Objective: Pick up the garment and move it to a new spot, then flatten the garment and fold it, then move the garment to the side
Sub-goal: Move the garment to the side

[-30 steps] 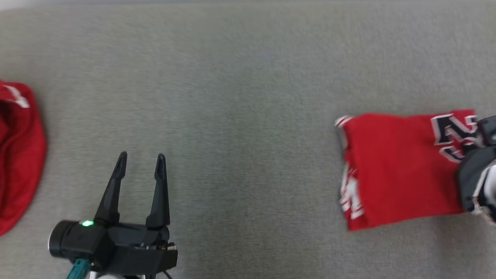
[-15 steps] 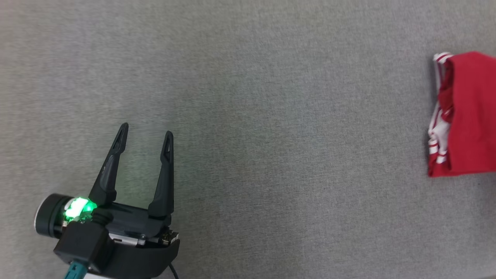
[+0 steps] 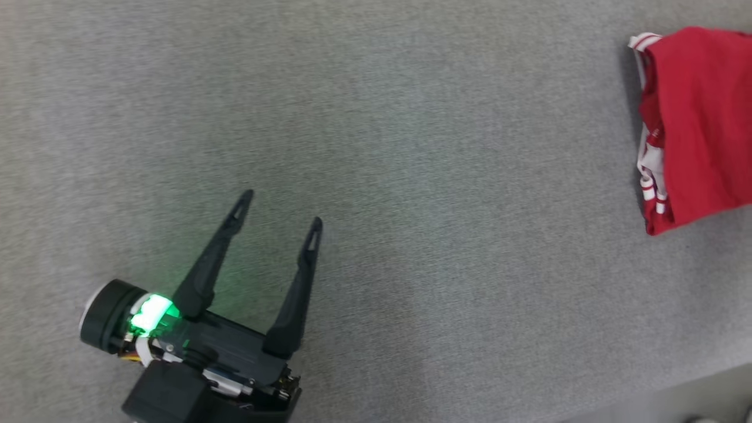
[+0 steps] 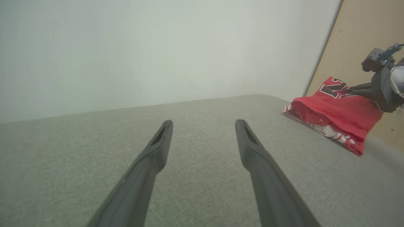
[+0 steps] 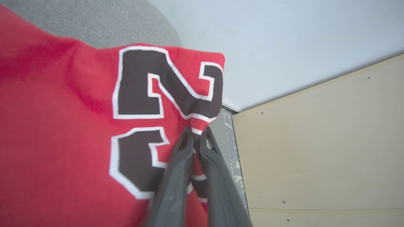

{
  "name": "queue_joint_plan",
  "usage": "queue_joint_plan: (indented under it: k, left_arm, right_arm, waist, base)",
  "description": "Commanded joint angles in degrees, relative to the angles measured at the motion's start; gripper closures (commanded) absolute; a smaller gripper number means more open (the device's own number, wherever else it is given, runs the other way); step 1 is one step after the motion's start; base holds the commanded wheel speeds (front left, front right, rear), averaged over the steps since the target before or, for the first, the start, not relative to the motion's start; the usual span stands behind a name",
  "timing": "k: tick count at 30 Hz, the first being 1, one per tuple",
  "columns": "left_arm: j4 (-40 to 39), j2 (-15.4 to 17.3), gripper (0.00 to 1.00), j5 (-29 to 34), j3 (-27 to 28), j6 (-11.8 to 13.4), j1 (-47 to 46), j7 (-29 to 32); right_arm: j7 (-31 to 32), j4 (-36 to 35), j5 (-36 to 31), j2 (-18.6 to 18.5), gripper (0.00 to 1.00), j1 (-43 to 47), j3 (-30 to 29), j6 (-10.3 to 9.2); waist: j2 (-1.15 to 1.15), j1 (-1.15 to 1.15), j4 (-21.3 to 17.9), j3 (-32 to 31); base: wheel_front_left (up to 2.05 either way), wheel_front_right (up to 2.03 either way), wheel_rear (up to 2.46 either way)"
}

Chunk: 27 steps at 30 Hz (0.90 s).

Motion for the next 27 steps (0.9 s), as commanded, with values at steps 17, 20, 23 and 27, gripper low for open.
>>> queue_joint_plan:
  k: [17,20,23,27]
  left_arm:
    - [0.08,1.80,0.00,-0.04,-1.39,0.32,-0.83,-0.15]
    - [0.44,1.31,0.00,-0.35,-1.66,0.39,-1.03,-0.16]
    - [0.85,0.90,0.00,-0.56,-1.72,0.40,-1.18,-0.16]
    - [1.41,-0.22,0.00,-1.29,-1.51,0.52,-1.34,-0.15]
  right_arm:
    - [-6.86,1.75,-6.64,1.93,0.00,-2.17,-4.64,-0.16]
    - [-8.09,2.75,-6.88,1.56,0.00,-2.51,-4.93,-0.16]
    - [-9.19,3.67,-6.74,1.15,0.00,-2.47,-4.94,-0.16]
    - [-12.95,5.28,-5.25,0.39,0.00,-1.97,-4.72,-0.16]
  waist:
    - [-0.01,0.00,-1.80,1.09]
    - [-0.01,0.00,-1.49,0.38]
    - [-0.01,0.00,-1.19,-0.41]
    - [-0.01,0.00,-0.15,-2.82]
  base:
    - [0.00,0.00,0.00]
    - [0.00,0.00,0.00]
    - [0.00,0.00,0.00]
    - [0.00,0.00,0.00]
